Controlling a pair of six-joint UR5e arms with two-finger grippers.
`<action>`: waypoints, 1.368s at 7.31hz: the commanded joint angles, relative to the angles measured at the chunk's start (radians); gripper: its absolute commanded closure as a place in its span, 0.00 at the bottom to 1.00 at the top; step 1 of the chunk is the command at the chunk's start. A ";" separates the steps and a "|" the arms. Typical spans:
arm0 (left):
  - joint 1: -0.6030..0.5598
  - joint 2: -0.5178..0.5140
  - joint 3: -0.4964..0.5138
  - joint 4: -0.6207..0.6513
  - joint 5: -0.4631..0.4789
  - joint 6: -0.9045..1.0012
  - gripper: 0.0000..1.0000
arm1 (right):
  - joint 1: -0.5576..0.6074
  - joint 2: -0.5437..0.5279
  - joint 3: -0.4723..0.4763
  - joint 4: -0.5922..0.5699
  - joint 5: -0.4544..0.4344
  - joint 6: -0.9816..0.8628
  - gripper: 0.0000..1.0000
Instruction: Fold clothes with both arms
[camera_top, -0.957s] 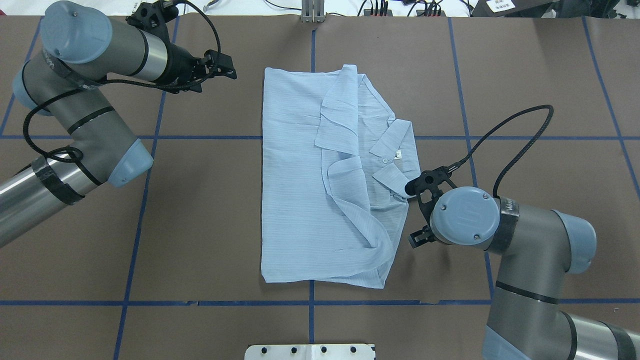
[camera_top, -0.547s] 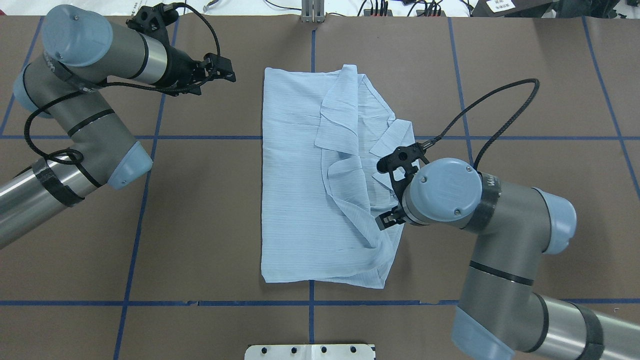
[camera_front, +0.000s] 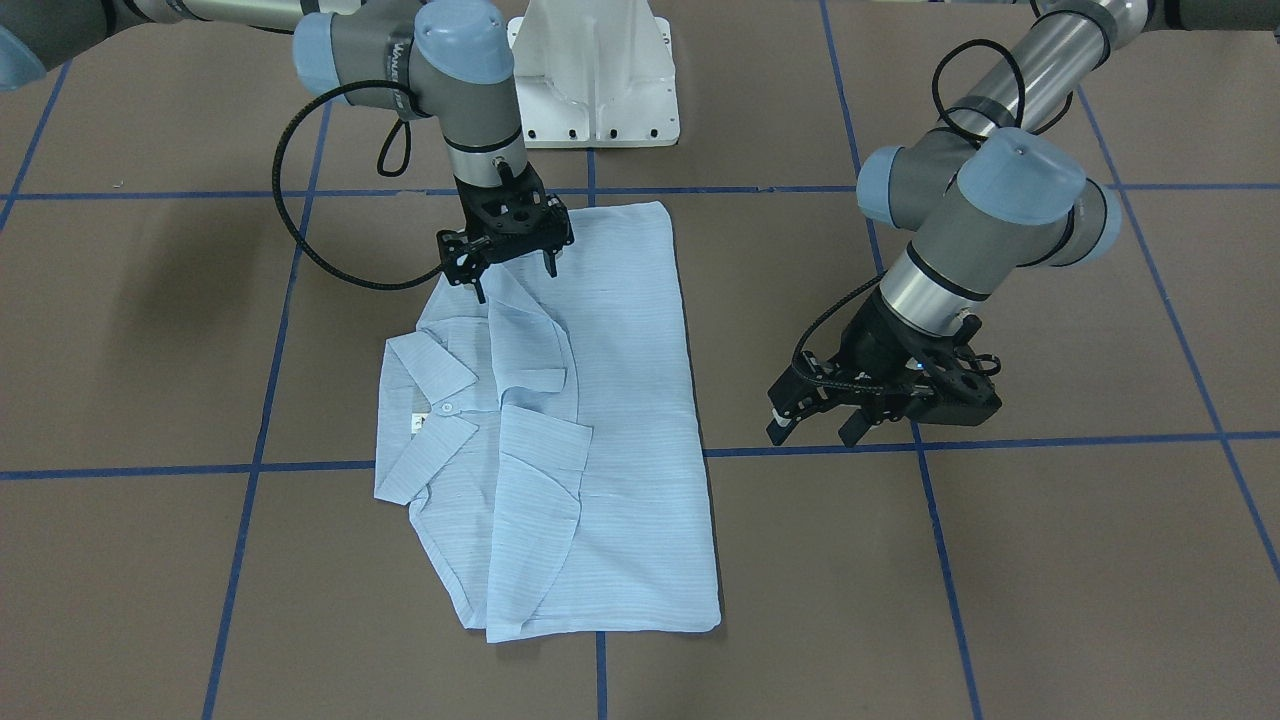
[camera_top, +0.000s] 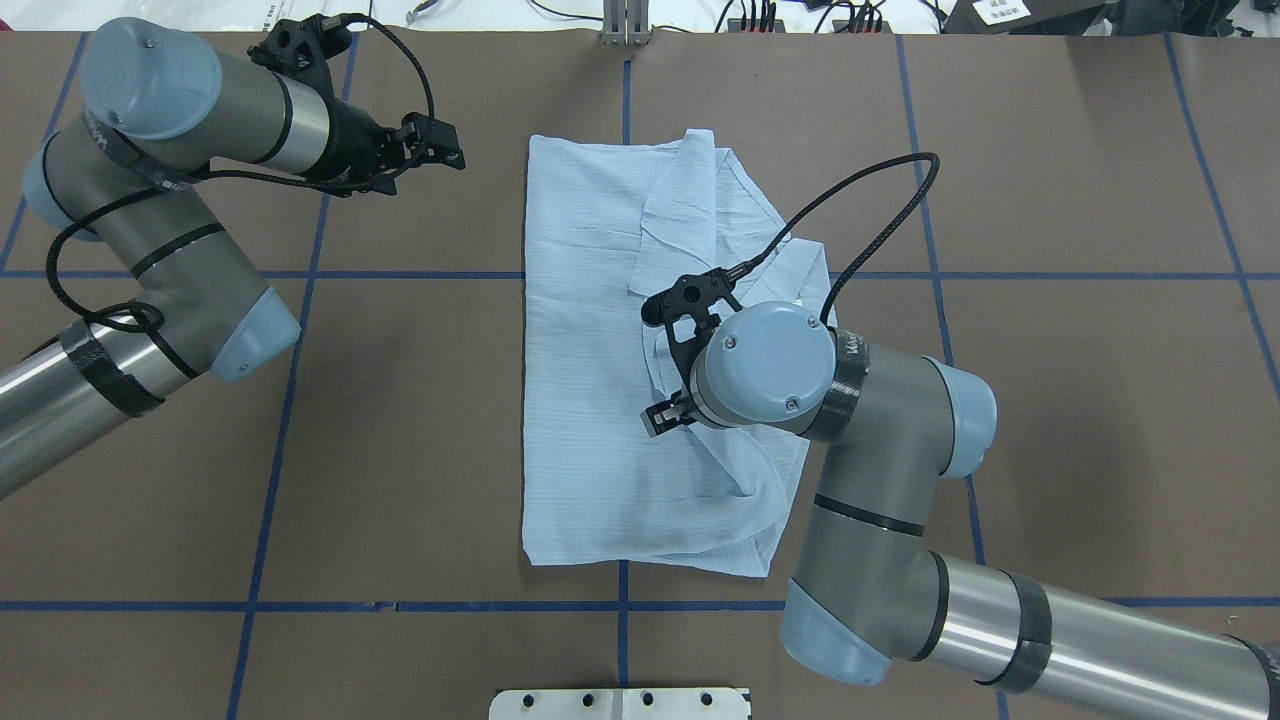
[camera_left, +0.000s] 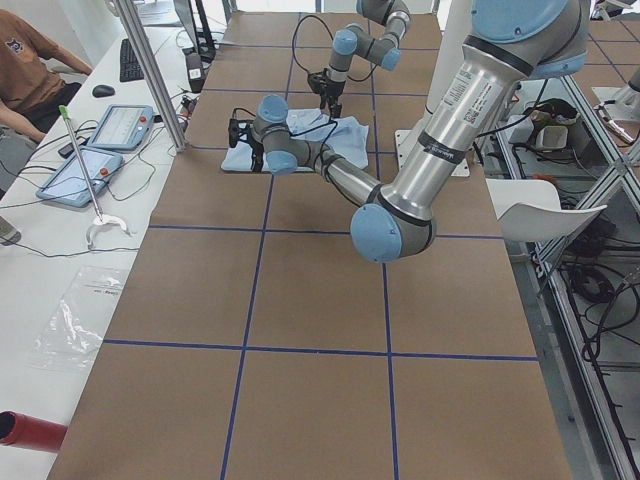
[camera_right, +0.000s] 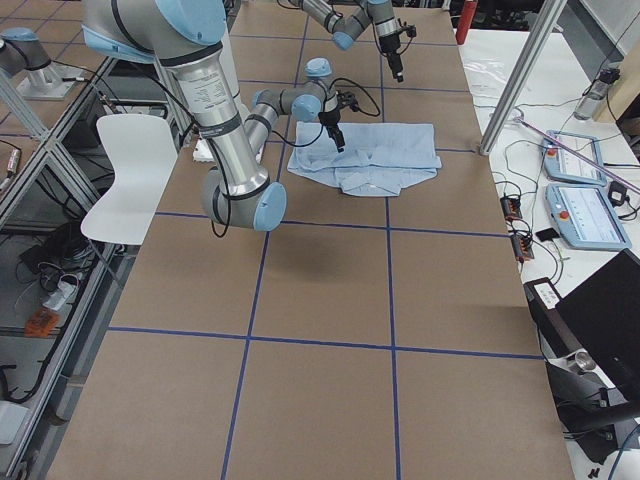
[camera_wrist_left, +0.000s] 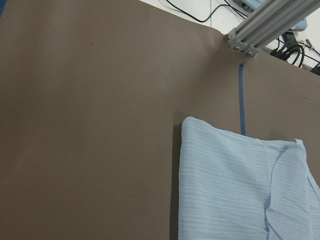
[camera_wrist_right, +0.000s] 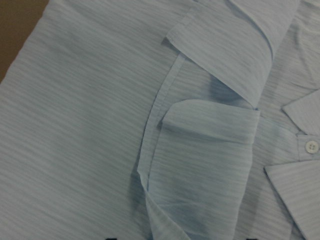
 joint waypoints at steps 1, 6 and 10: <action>0.000 0.002 0.006 -0.001 -0.001 0.004 0.00 | -0.010 0.001 -0.044 0.063 0.001 -0.013 0.33; 0.000 0.001 0.008 -0.001 -0.003 0.004 0.00 | -0.021 0.009 -0.110 0.131 -0.003 -0.044 0.51; 0.000 0.002 0.009 -0.001 -0.003 0.004 0.00 | -0.019 0.019 -0.118 0.140 -0.002 -0.047 0.61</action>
